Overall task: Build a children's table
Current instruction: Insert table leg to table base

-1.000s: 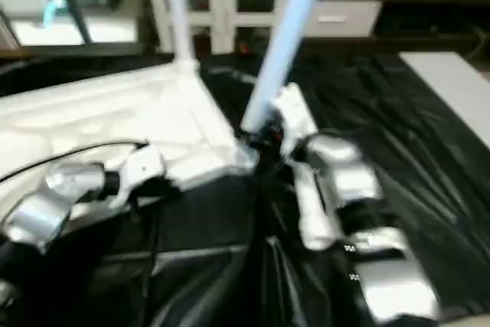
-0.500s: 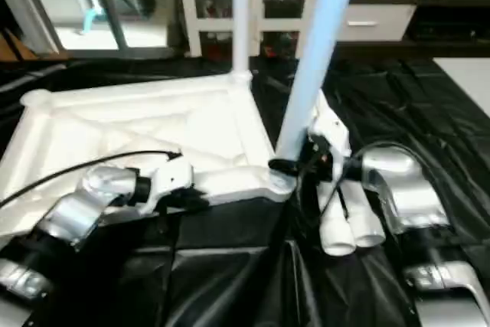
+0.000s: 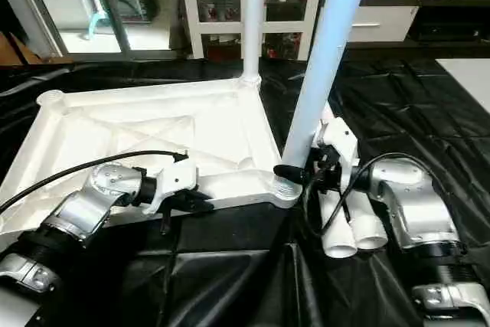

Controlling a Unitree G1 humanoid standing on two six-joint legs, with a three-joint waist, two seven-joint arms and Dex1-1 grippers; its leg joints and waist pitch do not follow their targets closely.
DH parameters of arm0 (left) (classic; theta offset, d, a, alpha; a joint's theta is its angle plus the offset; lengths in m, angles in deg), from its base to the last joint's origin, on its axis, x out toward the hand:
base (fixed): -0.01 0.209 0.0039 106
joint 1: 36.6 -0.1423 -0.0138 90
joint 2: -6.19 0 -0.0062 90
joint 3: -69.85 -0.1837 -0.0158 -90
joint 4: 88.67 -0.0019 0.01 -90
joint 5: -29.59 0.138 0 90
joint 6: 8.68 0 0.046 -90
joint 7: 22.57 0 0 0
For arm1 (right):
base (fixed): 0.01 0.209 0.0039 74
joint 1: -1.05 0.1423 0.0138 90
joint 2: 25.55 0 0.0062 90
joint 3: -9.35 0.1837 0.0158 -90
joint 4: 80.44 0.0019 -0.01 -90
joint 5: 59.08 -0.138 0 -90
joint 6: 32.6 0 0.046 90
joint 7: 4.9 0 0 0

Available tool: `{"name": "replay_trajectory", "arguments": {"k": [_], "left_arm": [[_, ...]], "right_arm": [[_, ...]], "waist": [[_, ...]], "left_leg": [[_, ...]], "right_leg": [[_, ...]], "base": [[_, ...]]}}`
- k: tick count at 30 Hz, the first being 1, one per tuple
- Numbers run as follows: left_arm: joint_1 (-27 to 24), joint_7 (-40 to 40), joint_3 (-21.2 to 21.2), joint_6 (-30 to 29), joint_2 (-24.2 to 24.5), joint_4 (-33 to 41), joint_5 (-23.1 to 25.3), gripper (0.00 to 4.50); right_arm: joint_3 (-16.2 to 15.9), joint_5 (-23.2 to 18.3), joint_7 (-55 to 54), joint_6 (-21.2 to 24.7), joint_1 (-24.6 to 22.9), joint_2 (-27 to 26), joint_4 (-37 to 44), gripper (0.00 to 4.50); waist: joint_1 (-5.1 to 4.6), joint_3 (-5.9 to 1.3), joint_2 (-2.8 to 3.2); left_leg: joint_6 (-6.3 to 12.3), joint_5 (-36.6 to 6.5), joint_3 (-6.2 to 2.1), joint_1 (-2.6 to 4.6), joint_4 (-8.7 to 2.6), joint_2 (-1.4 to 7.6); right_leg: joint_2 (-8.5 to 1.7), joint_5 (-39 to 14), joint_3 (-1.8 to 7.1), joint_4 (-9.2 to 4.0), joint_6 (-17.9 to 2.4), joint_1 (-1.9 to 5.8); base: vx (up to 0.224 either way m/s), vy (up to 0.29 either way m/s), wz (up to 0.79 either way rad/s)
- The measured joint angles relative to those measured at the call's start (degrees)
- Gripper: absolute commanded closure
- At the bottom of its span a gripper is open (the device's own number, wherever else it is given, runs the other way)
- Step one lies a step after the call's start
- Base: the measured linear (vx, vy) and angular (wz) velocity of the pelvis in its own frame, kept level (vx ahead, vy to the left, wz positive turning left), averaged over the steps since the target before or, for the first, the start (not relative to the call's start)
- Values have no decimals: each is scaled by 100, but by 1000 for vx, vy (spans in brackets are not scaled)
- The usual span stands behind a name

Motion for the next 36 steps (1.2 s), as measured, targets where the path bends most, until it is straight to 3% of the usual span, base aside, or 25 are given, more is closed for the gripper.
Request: {"name": "replay_trajectory", "arguments": {"k": [7,8,13,16,19,23,27,36], "left_arm": [[-165,-41,157,-130,151,125,-11,450],[-211,-39,189,-184,184,182,-15,450],[-343,14,285,-448,296,376,-16,450],[-383,366,397,-781,251,410,3,450],[-380,783,526,-1290,11,457,55,450],[-215,1703,765,-2366,-680,525,96,450],[-97,2485,1017,-2996,-1181,536,84,450],[-27,2932,1173,-3598,-1509,825,83,450]], "right_arm": [[-33,60,-300,97,214,-369,-320,266],[-49,90,-368,107,223,-435,-321,266],[-114,191,-727,108,207,-692,-305,266],[-111,343,-1486,99,201,-1066,-297,266],[-87,583,-2414,67,250,-1437,-362,266],[178,908,-4070,-84,695,-2140,-1024,266],[333,1104,-5170,-185,1146,-2604,-1652,266],[474,1350,-5820,-272,1637,-2883,-2196,266]], "waist": [[-194,-16,-45],[-223,-9,-89],[-359,-50,-151],[-457,-50,-172],[-496,-45,-172],[-565,-43,-139],[-669,-33,-106],[-692,-31,-140]], "left_leg": [[-3,-1,-3,18,-13,3],[-3,-1,-3,18,-21,3],[-6,-1,-10,36,-51,3],[-8,-2,-16,56,-59,0],[-13,-5,-46,68,-61,-19],[-14,-6,-117,62,-64,-74],[-13,-7,-135,52,-65,-101],[-13,-6,-142,-20,-64,-105]], "right_leg": [[6,0,2,6,1,-5],[7,0,4,7,2,-10],[15,-2,4,6,4,-10],[14,-22,7,7,38,-8],[13,-25,11,5,42,-10],[4,-26,12,-30,43,-17],[-3,-25,25,-34,44,-27],[-3,-5,23,-38,34,-83]], "base": [[0,0,0],[0,0,0],[0,0,0],[0,0,0],[0,0,0],[0,0,0],[0,0,0],[0,0,0]]}}
